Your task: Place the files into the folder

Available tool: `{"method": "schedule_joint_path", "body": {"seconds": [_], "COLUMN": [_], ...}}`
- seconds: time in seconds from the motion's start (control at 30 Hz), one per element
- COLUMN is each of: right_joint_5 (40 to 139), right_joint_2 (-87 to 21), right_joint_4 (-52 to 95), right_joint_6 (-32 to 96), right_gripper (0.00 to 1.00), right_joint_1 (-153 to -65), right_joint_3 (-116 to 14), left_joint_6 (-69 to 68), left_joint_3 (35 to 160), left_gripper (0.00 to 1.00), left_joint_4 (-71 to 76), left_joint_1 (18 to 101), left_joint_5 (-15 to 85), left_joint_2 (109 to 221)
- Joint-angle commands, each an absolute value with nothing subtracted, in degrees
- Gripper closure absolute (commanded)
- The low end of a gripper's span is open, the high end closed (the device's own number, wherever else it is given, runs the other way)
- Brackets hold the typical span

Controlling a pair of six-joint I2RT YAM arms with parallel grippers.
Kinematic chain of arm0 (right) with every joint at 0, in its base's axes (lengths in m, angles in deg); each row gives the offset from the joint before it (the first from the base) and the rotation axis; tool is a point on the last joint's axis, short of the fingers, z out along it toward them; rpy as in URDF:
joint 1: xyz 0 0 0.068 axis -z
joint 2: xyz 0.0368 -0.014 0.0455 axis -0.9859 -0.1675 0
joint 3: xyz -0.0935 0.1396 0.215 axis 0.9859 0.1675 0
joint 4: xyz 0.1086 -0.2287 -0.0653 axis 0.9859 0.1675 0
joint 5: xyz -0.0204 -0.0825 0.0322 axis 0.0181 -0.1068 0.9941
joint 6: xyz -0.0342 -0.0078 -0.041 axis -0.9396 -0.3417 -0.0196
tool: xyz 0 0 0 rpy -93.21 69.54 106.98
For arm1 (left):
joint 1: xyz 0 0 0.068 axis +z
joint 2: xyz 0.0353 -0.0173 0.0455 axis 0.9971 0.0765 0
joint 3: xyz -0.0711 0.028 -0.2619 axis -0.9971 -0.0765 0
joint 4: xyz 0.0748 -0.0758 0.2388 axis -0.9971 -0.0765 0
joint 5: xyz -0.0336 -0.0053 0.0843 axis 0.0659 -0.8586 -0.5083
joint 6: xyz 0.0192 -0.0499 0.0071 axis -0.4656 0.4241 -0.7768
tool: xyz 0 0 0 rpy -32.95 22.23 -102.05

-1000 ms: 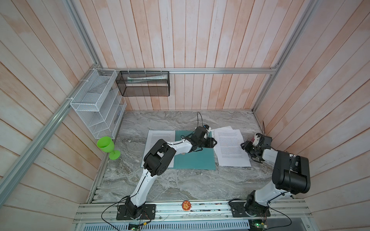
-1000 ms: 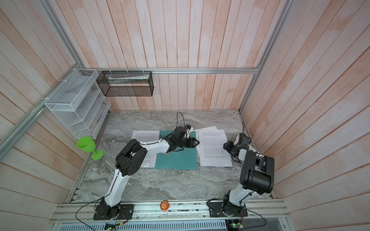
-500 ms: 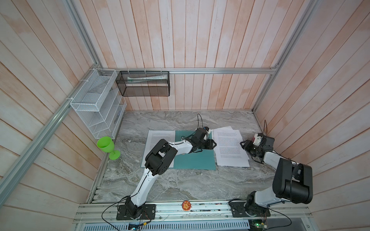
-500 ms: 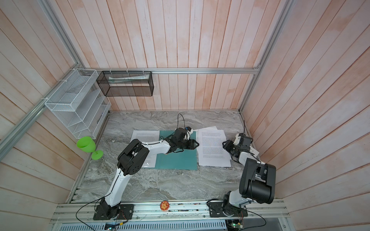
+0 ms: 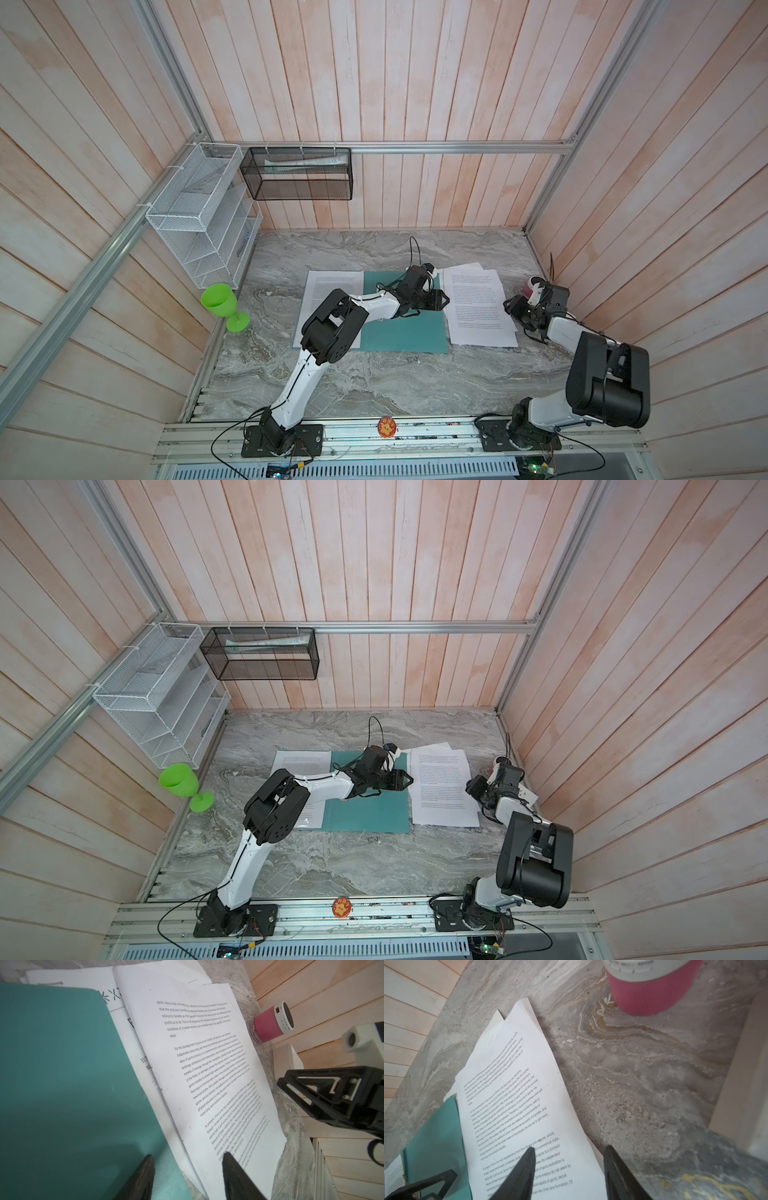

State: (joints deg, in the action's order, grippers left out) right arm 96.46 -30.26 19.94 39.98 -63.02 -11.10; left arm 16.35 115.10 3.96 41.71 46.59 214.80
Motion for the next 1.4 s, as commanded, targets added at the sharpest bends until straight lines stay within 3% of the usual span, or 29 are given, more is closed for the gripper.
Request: {"method": "schedule_joint_path", "body": {"seconds": [0.0,0.93,1.1,1.37], "right_joint_5": [93.40,102.77,97.65,100.50], "right_joint_2": [-30.30,-33.98,-34.27,-34.08], "right_joint_4": [23.03,19.04,20.53,16.00], "right_joint_6": [39.01,39.18,39.80,41.07], "right_gripper": [0.48,0.52,0.52,0.53], "right_joint_1": [-62.72,-62.70,-62.54,-62.09], "right_joint_3": [-10.37,-8.79,-9.17,-11.24], "left_joint_6": [16.42,16.62,16.69,16.95], "left_joint_3": [115.55,115.28,115.25,115.49], "left_gripper": [0.45,0.46,0.46,0.46], "left_joint_4": [4.33,5.26,5.27,5.52], "left_joint_1": [41.93,42.28,42.23,42.38], "left_joint_5": [47.29,47.81,47.82,48.34], "left_joint_2": [215.81,216.57,216.61,217.54]}}
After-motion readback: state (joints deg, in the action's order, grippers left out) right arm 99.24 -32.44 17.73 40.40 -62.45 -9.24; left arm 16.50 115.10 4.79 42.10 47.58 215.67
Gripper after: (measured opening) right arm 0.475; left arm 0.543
